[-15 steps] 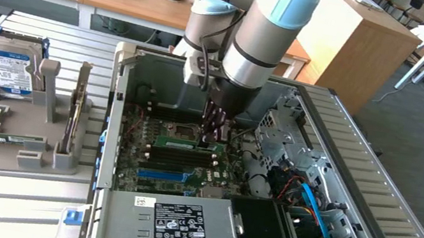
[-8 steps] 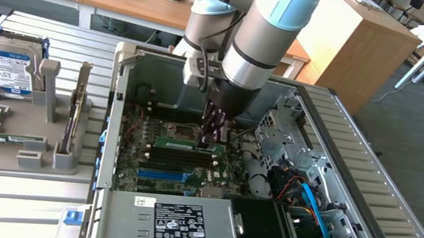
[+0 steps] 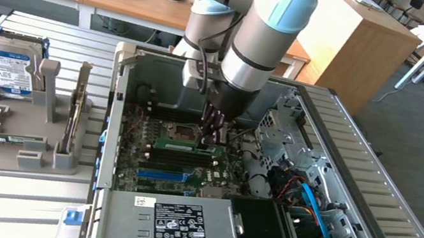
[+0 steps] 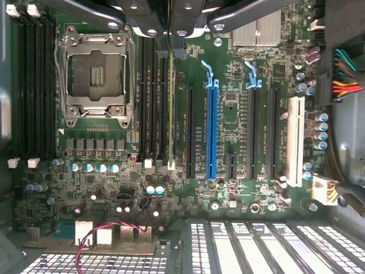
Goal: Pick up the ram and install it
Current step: 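Insert the ram into the slot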
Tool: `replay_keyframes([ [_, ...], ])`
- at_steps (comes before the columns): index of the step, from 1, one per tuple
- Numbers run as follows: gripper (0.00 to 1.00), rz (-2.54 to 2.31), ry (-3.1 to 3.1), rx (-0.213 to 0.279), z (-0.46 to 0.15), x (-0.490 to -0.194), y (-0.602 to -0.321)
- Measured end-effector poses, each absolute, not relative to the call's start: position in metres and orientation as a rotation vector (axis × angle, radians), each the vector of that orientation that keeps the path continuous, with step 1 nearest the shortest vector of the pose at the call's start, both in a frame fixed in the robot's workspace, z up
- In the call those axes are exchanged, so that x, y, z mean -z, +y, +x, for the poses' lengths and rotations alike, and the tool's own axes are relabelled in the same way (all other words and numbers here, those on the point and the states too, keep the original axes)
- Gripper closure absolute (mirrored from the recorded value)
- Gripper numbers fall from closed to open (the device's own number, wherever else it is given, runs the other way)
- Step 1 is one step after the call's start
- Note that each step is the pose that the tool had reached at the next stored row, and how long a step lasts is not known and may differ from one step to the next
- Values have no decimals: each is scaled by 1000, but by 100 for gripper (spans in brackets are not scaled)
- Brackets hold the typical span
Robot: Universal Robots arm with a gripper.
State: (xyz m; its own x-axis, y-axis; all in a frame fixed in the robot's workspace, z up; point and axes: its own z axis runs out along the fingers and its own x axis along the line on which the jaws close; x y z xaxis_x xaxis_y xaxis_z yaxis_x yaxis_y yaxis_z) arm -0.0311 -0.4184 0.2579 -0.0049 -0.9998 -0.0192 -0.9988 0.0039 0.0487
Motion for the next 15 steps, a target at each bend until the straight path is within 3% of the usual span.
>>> replay_keyframes([
  [15, 88, 2201, -2211, 75, -31, -252, -418],
])
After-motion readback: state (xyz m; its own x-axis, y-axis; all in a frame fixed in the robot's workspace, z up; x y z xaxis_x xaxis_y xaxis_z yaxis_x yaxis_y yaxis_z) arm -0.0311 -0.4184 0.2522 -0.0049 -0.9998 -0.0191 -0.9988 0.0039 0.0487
